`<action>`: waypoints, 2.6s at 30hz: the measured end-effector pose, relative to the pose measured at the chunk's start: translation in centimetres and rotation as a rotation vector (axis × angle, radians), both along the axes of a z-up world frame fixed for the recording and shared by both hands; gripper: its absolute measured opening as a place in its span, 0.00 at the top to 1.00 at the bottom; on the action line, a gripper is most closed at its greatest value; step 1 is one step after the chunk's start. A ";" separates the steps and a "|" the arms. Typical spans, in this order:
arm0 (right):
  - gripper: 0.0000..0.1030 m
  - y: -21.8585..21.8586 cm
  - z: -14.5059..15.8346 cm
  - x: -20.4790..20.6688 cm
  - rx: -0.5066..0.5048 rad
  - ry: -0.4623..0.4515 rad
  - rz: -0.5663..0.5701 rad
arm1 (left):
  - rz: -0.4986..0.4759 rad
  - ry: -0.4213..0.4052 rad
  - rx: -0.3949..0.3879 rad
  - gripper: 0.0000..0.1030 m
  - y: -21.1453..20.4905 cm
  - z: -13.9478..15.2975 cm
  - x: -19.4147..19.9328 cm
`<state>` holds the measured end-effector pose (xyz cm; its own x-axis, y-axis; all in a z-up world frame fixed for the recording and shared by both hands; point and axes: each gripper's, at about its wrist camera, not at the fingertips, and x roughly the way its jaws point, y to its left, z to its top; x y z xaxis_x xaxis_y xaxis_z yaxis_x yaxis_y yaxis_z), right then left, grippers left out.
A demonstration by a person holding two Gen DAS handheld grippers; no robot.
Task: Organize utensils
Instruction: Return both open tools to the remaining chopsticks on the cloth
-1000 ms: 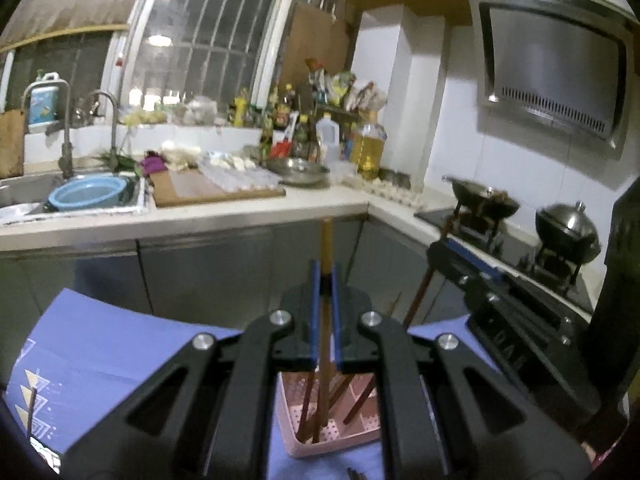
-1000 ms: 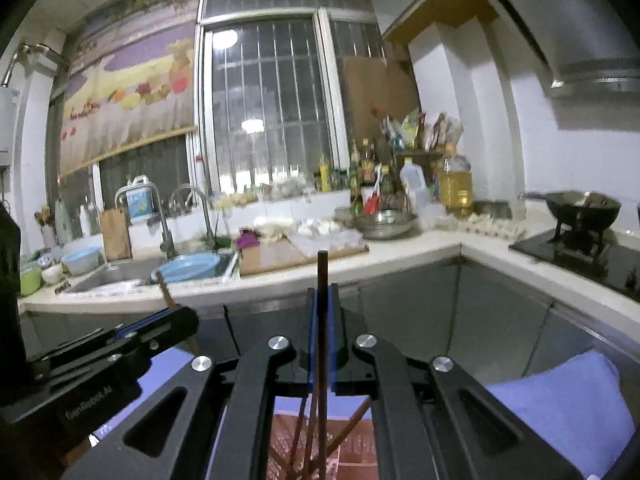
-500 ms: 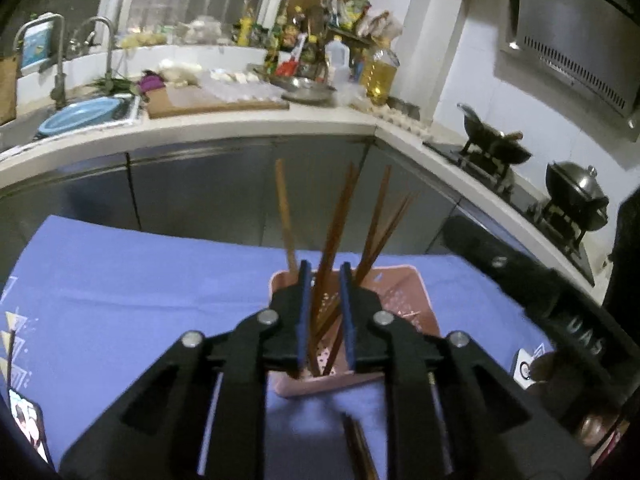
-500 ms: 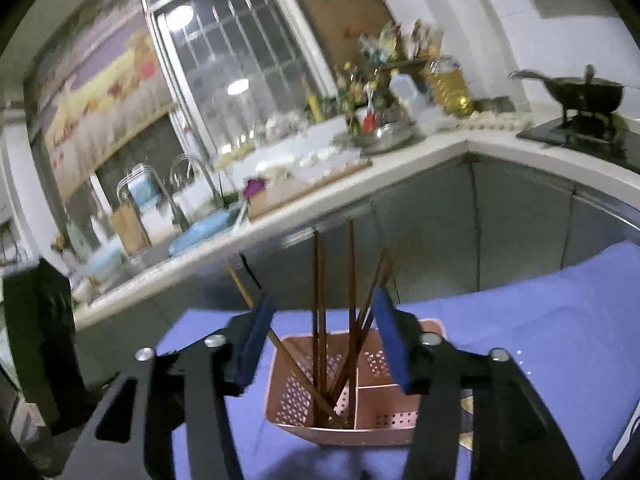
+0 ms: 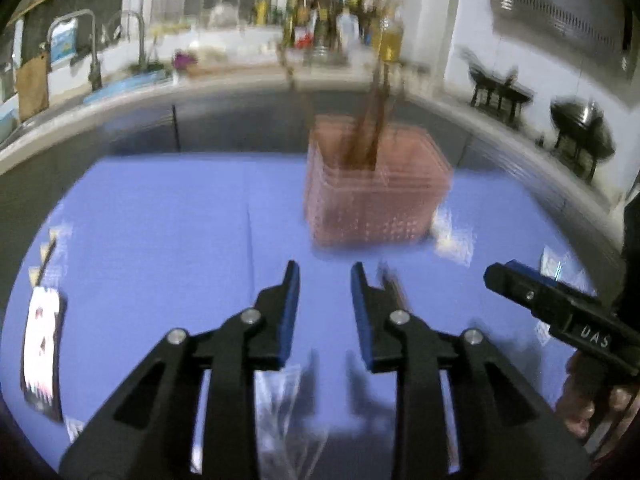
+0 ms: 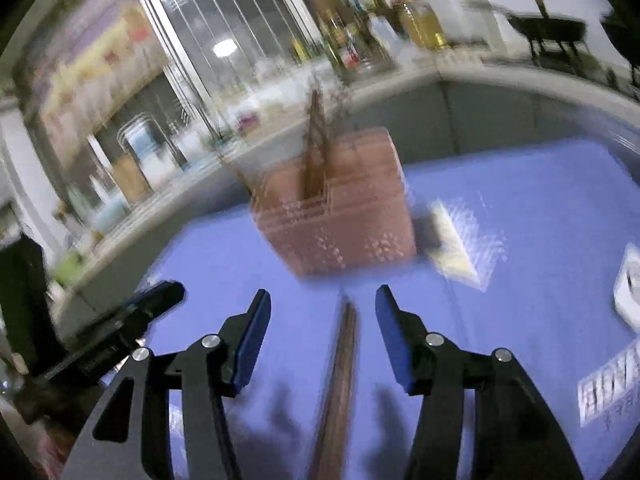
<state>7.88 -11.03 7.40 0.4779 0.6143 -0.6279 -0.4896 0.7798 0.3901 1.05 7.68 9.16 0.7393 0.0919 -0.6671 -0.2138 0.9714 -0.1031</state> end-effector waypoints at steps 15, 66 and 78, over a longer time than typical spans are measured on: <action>0.71 -4.9 -6.0 -7.0 -0.055 0.075 -0.078 | 0.032 0.179 0.067 0.75 -1.8 -8.1 -5.0; 0.86 -1.5 -7.3 -7.0 -0.329 -0.121 -0.079 | -0.168 0.212 -0.018 0.70 -8.1 -8.8 -0.1; 0.83 -4.3 -5.9 -7.0 -0.187 -0.140 -0.161 | -0.144 0.232 0.084 0.70 -9.3 -9.0 0.9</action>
<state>0.86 -15.33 1.55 0.6503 0.4035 -0.6437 -0.3929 0.9038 0.1696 1.91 -1.61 0.13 0.5772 0.0591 -0.8145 -0.0817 0.9966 0.0144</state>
